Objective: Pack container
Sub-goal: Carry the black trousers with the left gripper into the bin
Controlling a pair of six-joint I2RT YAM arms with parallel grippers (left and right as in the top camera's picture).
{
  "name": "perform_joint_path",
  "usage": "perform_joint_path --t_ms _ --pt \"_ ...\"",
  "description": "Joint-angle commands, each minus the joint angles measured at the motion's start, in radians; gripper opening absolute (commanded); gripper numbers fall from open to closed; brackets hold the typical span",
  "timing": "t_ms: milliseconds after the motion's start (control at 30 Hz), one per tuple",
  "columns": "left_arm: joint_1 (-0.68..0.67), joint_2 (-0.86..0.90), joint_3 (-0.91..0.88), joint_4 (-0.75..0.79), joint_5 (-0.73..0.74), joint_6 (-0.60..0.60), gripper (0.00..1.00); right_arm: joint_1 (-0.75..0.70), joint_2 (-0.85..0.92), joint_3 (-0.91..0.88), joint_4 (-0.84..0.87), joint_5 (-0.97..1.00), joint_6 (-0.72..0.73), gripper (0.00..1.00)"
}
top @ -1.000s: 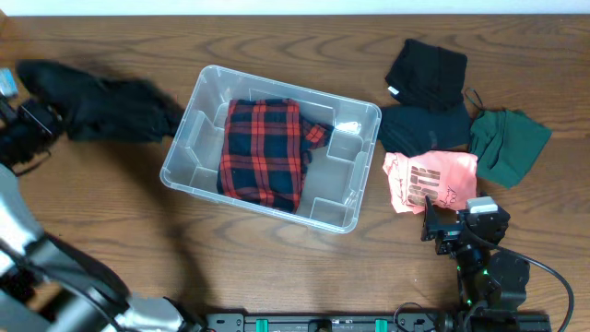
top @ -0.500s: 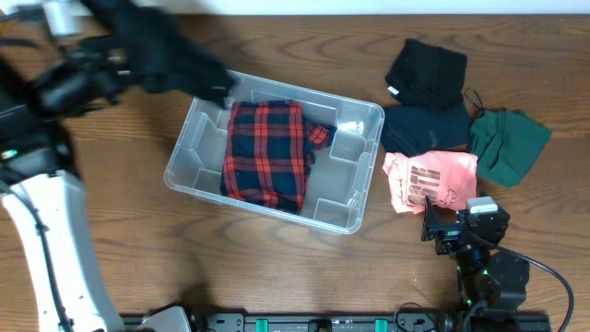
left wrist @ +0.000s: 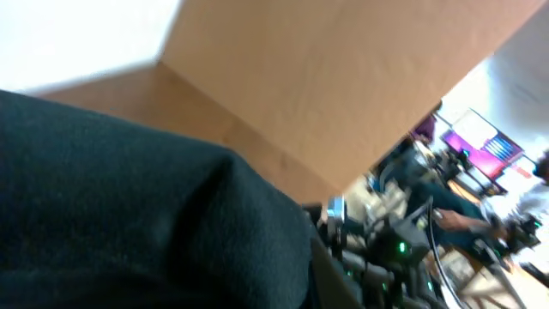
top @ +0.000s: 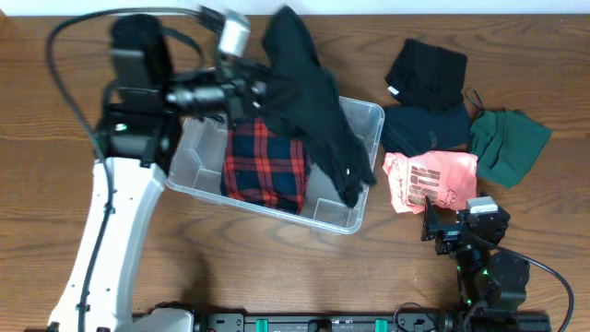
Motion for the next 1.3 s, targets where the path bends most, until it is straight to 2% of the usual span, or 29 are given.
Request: perform_joint_path --t_ms 0,133,300,367,533,600,700,800,900,967,1167,1267 --pt "-0.023 0.058 -0.008 -0.056 0.023 0.209 0.06 0.008 -0.003 -0.002 -0.001 0.005 0.008 0.99" --pt "-0.027 0.142 -0.016 -0.161 0.024 0.339 0.06 0.008 -0.003 -0.002 -0.001 0.006 0.008 0.99" --pt "-0.027 0.18 -0.016 -0.116 0.071 0.333 0.06 0.008 -0.003 -0.002 -0.002 0.006 0.008 0.99" --pt "-0.027 0.179 -0.015 -0.055 0.101 0.291 0.06 0.008 -0.003 -0.002 -0.001 0.006 0.008 0.99" --pt "-0.061 0.179 -0.015 0.216 0.132 0.088 0.06 0.008 -0.003 -0.002 -0.001 0.006 0.008 0.99" --pt "-0.079 0.179 -0.015 0.274 0.132 0.068 0.06 0.008 -0.003 -0.002 -0.001 0.006 0.008 0.99" --pt "-0.089 0.18 -0.016 0.267 0.132 0.071 0.06 0.008 -0.003 -0.002 -0.001 0.006 0.008 0.99" --pt "-0.087 0.181 -0.022 0.212 0.133 0.098 0.06 0.008 -0.003 -0.002 -0.001 0.006 0.008 0.99" --pt "-0.086 0.182 -0.035 0.086 0.127 0.208 0.06 0.008 -0.003 -0.002 -0.001 0.006 0.008 0.99" --pt "-0.084 0.182 -0.036 -0.056 0.077 0.296 0.06 0.008 -0.003 -0.002 -0.001 0.006 0.008 0.99" --pt "-0.082 0.182 -0.036 -0.467 -0.284 0.536 0.06 0.008 -0.003 -0.002 -0.001 0.006 0.008 0.99" --pt "-0.082 0.182 -0.036 -0.563 -0.469 0.554 0.06 0.008 -0.003 -0.002 -0.001 0.006 0.008 0.99"
